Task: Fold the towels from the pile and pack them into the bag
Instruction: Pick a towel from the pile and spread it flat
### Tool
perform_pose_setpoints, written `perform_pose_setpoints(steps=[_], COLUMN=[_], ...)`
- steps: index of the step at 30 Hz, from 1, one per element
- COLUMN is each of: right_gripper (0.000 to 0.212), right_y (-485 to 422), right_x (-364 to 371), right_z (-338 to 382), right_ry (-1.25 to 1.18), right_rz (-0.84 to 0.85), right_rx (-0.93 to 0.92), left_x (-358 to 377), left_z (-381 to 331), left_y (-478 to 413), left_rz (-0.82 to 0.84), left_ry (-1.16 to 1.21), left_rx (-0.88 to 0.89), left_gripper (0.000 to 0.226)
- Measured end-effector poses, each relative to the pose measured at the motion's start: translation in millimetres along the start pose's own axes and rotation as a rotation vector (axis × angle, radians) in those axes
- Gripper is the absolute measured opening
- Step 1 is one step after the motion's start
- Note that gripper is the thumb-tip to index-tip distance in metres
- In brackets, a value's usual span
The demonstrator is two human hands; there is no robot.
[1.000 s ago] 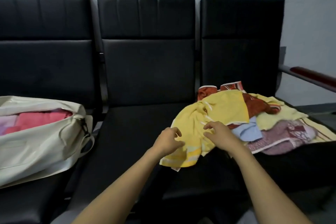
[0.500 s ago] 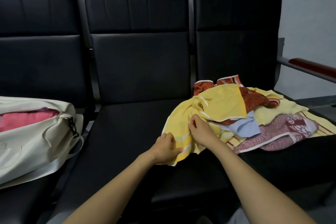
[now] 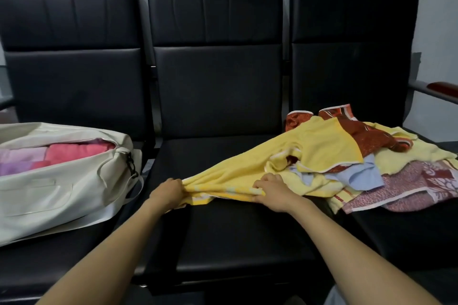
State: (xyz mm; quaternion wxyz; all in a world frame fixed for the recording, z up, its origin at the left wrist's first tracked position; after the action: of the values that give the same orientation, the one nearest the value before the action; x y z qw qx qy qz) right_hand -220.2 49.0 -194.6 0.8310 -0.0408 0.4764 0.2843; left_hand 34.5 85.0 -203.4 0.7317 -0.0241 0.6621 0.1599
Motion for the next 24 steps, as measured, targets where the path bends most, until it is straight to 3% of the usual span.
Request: perform_pose_setpoints(steps=[2, 6, 8, 9, 11, 13, 18, 21, 24], right_gripper=[0.009, 0.024, 0.032, 0.047, 0.075, 0.072, 0.051, 0.053, 0.050], right_y=[-2.7, -5.0, -5.0, -3.9, 0.8, 3.7, 2.6, 1.1, 0.8], right_x=[10.4, 8.0, 12.2, 16.4, 19.5, 18.2, 9.7, 9.5, 15.4], right_z=[14.4, 32.7, 34.8, 33.4, 27.7, 24.0, 32.7, 39.2, 43.7], right_ry=[-0.117, -0.364, -0.253, -0.165, -0.049, 0.057, 0.333, 0.459, 0.418], right_rz=[0.051, 0.014, 0.063, 0.110, 0.170, 0.196, 0.108, 0.046, 0.050], right_rx=[-0.051, -0.039, -0.028, -0.004, 0.090, 0.154, 0.088, -0.001, -0.030], left_x=[5.5, 2.4, -11.8, -14.3, -10.7, -1.5, -10.4, -12.8, -9.9], left_z=[8.6, -17.5, -35.3, -41.9, -52.4, -61.6, -69.8, -71.3, -73.4], left_y=[8.7, 28.0, 36.6, 39.4, 42.9, 45.5, 42.3, 36.7, 33.0], left_rz=[0.050, 0.018, -0.135, -0.171, -0.147, -0.080, -0.079, -0.060, -0.036], left_ry=[-0.054, -0.035, -0.075, -0.042, 0.055, 0.110, 0.175, -0.034, -0.222], left_rx=[-0.012, 0.225, 0.379, 0.445, 0.543, 0.607, 0.557, 0.488, 0.402], left_gripper=[0.042, 0.048, 0.045, 0.045, 0.046, 0.049, 0.063, 0.082, 0.070])
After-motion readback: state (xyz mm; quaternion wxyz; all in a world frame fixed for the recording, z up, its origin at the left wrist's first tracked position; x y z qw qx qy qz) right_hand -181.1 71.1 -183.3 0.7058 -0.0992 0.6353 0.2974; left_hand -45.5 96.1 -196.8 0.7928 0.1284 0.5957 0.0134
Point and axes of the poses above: each hand's wrist, its own y-axis away from the middle knuckle, its own x-axis out of the palm, z = x × y, the point moved 10 cm from there along -y, towards the middle knuckle, and after that the axes turned 14 degrees about -y, right-handed, at the moved point
